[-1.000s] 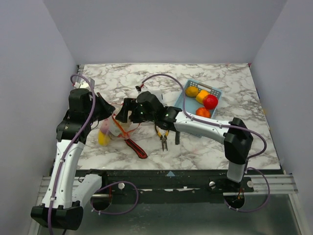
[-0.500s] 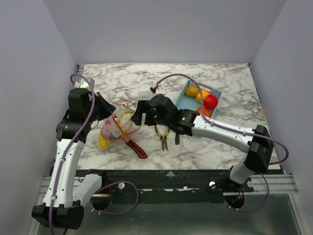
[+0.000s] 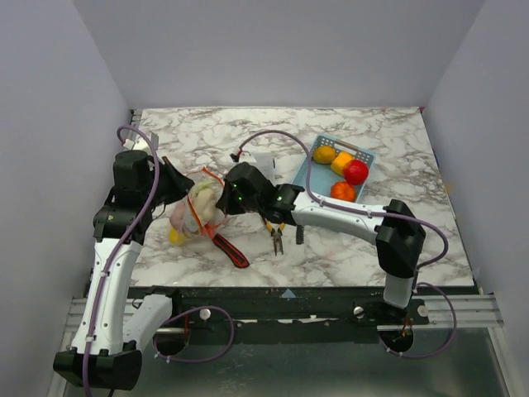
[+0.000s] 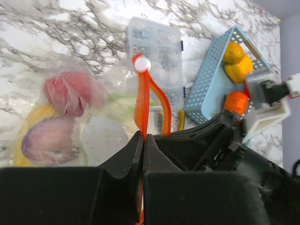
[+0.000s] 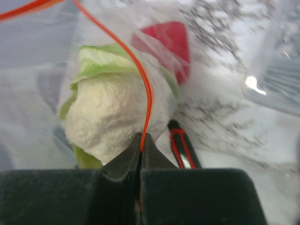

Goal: Place the food in the zip-top bag and seal the zipper
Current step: Adjust the zipper food storage bag at the center of the board.

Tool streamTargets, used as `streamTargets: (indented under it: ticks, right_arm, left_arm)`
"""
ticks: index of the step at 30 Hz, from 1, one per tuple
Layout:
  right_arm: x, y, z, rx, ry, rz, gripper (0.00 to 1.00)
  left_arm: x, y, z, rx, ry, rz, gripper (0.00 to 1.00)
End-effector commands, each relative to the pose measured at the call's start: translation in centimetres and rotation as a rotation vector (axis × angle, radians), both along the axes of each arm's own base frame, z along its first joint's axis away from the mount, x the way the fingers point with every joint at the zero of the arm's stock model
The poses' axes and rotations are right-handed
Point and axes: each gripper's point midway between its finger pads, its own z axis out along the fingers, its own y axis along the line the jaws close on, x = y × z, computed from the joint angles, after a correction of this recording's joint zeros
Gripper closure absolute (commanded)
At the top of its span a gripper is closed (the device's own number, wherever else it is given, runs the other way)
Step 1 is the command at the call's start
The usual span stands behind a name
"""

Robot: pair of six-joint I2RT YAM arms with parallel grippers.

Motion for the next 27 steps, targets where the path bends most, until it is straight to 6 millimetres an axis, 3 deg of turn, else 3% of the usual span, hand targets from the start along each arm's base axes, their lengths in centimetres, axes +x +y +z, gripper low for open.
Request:
streamTargets:
  ticks: [1, 4, 7, 10, 14, 17, 20, 24, 27]
  right_arm:
    - [0.8, 4.8, 7.5, 0.127, -0.118, 0.060, 1.00]
    - [0.5, 7.4, 11.7, 0.168, -0.178, 0.097, 1.00]
    - [0.1, 9.4, 13.7, 0.231, -0.185, 0.129, 1.00]
    - [0.5, 9.8, 12.5, 0.232, -0.181, 0.109, 1.00]
    - [2.0, 9.5, 8.0, 0.141, -0.190, 0.050, 1.00]
    - [2.7, 9.6, 6.5, 0.089, -0.189, 0.024, 1.00]
    - [2.9, 10.3, 7.8, 0.105, -0.199, 0.033, 1.00]
    - [3.1, 10.2, 11.2, 0.156, -0.228, 0.018, 1.00]
    - [3.0, 9.7, 12.4, 0.208, -0.230, -0.008, 1.00]
  left_arm:
    - [0.2, 3.0, 2.4, 0.077, -0.091, 0.150, 1.00]
    - [-0.8, 6.5, 4.5, 0.134, -0.176, 0.337, 1.00]
    - [-1.8, 8.7, 6.0, 0.143, -0.245, 0.467, 1.00]
    - [-1.6, 9.2, 4.7, 0.147, -0.240, 0.498, 1.00]
    - [-0.4, 9.7, 1.6, 0.184, -0.181, 0.519, 1.00]
    - [0.8, 9.5, 0.4, 0.180, -0.141, 0.512, 1.00]
    - [1.6, 9.1, 1.7, 0.182, -0.146, 0.477, 1.00]
    - [1.6, 9.0, 5.5, 0.209, -0.226, 0.444, 1.00]
    - [1.8, 9.2, 6.1, 0.221, -0.298, 0.449, 1.00]
